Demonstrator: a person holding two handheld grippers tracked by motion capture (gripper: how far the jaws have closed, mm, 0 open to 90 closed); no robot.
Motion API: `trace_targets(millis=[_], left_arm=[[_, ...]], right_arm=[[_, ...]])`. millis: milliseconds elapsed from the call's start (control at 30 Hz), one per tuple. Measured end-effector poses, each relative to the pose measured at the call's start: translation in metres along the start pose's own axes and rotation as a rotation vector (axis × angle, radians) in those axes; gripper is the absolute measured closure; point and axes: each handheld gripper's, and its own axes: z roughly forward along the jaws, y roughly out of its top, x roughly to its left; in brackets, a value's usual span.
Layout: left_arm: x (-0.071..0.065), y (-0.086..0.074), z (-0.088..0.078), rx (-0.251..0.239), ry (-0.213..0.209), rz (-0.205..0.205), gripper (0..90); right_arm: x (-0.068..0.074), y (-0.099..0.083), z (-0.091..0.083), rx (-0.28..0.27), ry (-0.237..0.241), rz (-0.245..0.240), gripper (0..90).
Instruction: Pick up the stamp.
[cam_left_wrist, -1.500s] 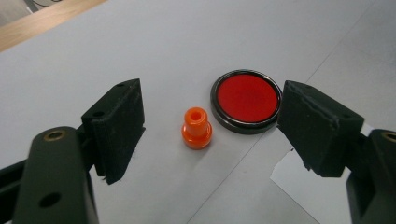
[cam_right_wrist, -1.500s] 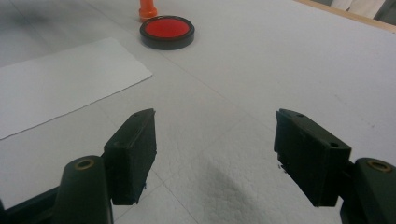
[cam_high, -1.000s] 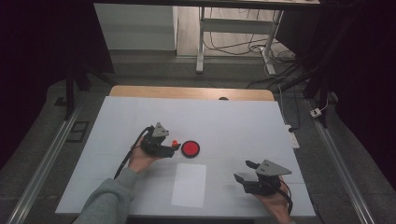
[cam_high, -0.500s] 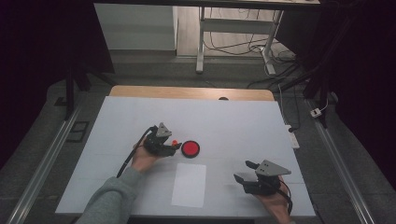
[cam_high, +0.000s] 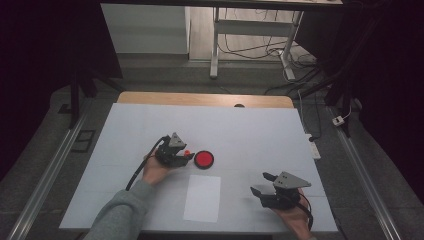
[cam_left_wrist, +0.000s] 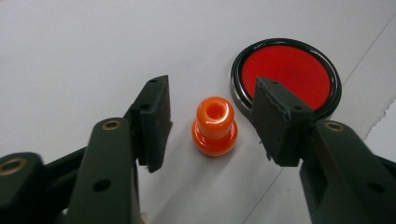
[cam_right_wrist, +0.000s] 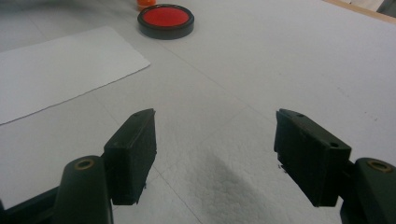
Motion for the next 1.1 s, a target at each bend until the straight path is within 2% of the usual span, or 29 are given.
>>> trace_targets(millis=[533,1100], left_arm=[[-0.0007,-0.0012,0.0032,0.006,-0.014,0.011,70.4],[-0.0011,0.0001,0.0005,-0.007,-0.013,0.010,72.2]], right_arm=[[0.0001,-0.0005,0.0004,0.007,-0.006,-0.008,29.1],[0.0002,-0.0009,0.0008,0.011,-0.011,-0.015,29.1]])
